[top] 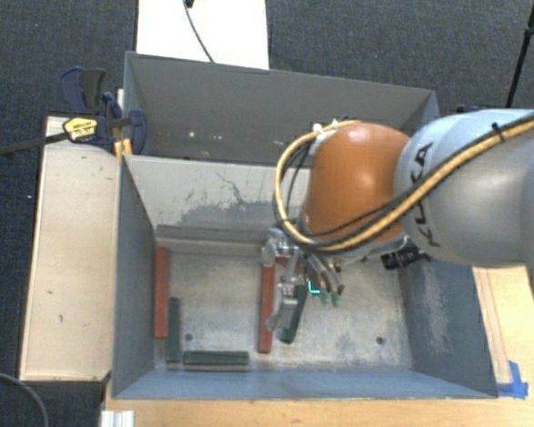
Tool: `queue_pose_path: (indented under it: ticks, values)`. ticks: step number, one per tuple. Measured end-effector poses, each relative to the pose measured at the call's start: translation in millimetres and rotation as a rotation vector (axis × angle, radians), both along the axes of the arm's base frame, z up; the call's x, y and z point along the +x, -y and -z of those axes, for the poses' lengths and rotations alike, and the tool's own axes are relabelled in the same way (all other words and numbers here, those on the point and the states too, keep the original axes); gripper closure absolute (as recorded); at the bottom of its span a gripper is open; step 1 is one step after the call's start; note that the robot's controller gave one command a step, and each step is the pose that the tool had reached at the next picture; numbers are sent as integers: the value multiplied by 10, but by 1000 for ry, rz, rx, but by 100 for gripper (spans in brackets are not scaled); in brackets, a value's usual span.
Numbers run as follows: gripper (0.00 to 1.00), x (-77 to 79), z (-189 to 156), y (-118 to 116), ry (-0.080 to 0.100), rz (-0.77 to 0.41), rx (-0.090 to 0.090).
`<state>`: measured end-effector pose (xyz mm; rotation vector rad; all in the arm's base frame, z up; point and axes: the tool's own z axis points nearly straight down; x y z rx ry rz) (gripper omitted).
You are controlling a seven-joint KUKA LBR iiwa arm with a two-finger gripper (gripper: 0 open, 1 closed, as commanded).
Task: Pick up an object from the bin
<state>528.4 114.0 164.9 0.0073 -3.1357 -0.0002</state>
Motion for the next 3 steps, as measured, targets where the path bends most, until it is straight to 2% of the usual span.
queue_pose_path:
  ticks: [1, 2, 3]
  values:
    - [0, -50, 957, 746, 5, -599, 1]
    - [100, -45, 944, 726, 7, -594, 2]
    - [100, 254, -370, 1032, 17, -597, -2]
